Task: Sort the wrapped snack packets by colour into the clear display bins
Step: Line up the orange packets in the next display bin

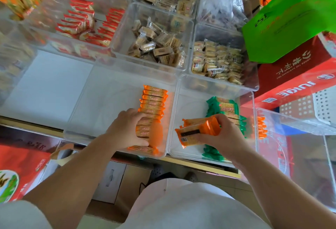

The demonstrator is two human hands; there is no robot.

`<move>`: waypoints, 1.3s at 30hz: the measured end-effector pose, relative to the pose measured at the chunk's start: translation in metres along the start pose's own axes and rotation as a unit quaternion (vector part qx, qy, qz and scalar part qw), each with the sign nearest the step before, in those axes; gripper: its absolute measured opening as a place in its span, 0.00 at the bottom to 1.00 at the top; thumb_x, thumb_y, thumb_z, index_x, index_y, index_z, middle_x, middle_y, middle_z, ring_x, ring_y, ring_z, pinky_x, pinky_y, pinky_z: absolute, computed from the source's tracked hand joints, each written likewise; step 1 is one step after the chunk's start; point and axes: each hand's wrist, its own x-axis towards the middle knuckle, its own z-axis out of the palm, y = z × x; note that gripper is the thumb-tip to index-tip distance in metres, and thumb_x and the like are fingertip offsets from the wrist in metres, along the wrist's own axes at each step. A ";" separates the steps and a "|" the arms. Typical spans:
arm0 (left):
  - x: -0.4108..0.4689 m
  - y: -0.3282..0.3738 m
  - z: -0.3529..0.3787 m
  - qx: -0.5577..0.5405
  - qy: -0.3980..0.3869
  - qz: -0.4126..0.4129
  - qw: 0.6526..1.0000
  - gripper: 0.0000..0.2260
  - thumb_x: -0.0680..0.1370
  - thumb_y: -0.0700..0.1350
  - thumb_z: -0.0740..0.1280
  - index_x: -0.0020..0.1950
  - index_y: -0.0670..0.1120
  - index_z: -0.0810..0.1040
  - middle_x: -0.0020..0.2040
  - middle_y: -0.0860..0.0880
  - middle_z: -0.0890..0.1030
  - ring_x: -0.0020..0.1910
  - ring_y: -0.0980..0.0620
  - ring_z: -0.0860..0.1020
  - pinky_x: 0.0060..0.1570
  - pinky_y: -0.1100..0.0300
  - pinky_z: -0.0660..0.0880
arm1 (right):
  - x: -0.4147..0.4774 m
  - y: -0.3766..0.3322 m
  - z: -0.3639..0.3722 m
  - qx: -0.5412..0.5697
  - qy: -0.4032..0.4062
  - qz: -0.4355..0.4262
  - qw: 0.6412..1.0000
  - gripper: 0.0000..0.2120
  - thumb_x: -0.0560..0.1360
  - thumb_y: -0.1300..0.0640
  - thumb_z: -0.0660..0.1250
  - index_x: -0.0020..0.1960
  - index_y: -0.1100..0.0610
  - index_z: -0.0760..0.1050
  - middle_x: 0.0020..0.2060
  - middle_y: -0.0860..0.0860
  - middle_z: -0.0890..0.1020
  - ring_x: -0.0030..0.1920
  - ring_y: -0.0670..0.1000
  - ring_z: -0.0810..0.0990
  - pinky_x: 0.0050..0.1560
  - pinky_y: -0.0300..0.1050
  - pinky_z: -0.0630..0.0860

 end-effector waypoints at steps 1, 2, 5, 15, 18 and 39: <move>-0.002 -0.004 0.002 0.006 0.005 -0.021 1.000 0.46 0.58 0.76 0.72 0.71 0.60 0.66 0.62 0.53 0.71 0.59 0.52 0.71 0.61 0.51 0.74 | 0.002 -0.003 0.002 -0.001 0.001 0.000 1.000 0.30 0.61 0.42 0.82 0.57 0.46 0.72 0.47 0.44 0.80 0.46 0.47 0.80 0.43 0.46 0.81; -0.003 -0.007 0.005 -0.001 -0.002 -0.039 0.999 0.45 0.58 0.76 0.72 0.71 0.60 0.66 0.60 0.53 0.71 0.57 0.52 0.72 0.59 0.51 0.75 | 0.004 -0.006 0.004 0.001 0.001 -0.001 1.000 0.30 0.61 0.42 0.81 0.57 0.46 0.71 0.48 0.45 0.79 0.47 0.47 0.80 0.42 0.44 0.80; -0.003 -0.007 0.008 -0.048 -0.048 -0.046 0.997 0.45 0.63 0.69 0.76 0.75 0.57 0.63 0.64 0.51 0.68 0.61 0.52 0.72 0.62 0.52 0.74 | 0.010 -0.014 0.008 0.003 0.000 -0.012 1.000 0.31 0.61 0.41 0.81 0.57 0.46 0.71 0.48 0.44 0.79 0.48 0.47 0.79 0.43 0.43 0.78; 0.003 -0.011 -0.008 -0.097 -0.129 -0.009 0.987 0.44 0.66 0.53 0.82 0.75 0.60 0.61 0.70 0.56 0.66 0.65 0.54 0.70 0.63 0.53 0.73 | 0.043 -0.050 0.030 -0.045 0.011 -0.050 0.998 0.27 0.61 0.39 0.79 0.54 0.45 0.73 0.47 0.45 0.79 0.46 0.47 0.78 0.41 0.42 0.76; 0.008 -0.011 -0.015 -0.120 -0.151 -0.016 0.981 0.39 0.69 0.51 0.80 0.75 0.59 0.63 0.69 0.55 0.68 0.64 0.54 0.71 0.64 0.52 0.73 | 0.050 -0.065 0.038 -0.047 0.021 -0.066 0.996 0.28 0.59 0.35 0.78 0.53 0.44 0.73 0.46 0.44 0.80 0.46 0.47 0.79 0.43 0.46 0.79; 0.022 0.002 -0.001 -0.238 0.083 -0.165 0.953 0.48 0.67 0.53 0.81 0.78 0.53 0.55 0.56 0.54 0.73 0.53 0.53 0.77 0.54 0.57 0.77 | 0.111 -0.042 0.111 -0.359 -0.013 -0.254 0.898 0.39 0.67 0.27 0.67 0.72 0.40 0.61 0.73 0.43 0.69 0.79 0.56 0.47 0.73 0.70 0.36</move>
